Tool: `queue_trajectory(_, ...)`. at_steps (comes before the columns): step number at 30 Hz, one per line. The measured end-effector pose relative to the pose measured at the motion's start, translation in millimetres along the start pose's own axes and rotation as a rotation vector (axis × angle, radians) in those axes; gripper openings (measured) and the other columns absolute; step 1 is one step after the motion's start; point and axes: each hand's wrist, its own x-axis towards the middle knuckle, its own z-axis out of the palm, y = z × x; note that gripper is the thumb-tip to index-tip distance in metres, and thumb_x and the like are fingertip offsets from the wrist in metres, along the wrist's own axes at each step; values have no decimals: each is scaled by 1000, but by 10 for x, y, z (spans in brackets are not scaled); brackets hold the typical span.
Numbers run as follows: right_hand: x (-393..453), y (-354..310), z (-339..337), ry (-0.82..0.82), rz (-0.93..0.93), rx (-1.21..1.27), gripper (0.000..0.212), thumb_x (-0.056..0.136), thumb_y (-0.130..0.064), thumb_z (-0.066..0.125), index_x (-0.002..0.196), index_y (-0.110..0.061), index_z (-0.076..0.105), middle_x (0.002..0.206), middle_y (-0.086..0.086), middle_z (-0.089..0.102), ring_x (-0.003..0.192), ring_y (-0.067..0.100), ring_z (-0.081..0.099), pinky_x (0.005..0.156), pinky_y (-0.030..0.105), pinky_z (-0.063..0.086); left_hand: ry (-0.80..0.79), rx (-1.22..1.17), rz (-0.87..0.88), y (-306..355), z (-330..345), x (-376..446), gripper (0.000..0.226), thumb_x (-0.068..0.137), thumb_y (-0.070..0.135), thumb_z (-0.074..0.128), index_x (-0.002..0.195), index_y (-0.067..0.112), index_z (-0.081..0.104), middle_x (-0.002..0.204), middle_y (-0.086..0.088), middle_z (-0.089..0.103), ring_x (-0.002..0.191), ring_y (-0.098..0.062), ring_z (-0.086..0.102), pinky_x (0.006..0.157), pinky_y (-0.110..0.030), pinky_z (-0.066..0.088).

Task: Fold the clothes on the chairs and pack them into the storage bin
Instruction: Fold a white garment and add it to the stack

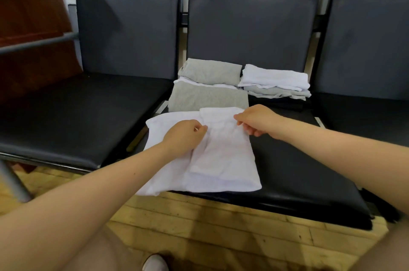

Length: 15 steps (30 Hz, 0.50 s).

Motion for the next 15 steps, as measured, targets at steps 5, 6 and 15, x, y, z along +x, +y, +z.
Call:
queue_trajectory(5,-6,230,80,-113,147,-125,43,78,-52,70,83,-12,54,71,1,57,48,11,51,41,19,35,7,10,-32,76,55,60,25,93,42,51,107,23,59,92,10,55,92,-14,54,77,-27,41)
queue_trajectory(6,-14,237,111,-131,156,-69,40,78,-48,72,83,-13,54,71,1,55,51,11,50,41,20,35,3,11,-27,105,79,76,25,93,41,52,108,22,60,92,10,56,94,-15,55,78,-27,41)
queue_trajectory(15,-170,392,-133,-18,134,595,29,83,-12,69,110,-4,66,109,11,69,98,25,67,85,37,55,-87,-181,26,554,339,232,26,90,29,59,70,18,46,70,7,46,74,-14,45,65,-25,34)
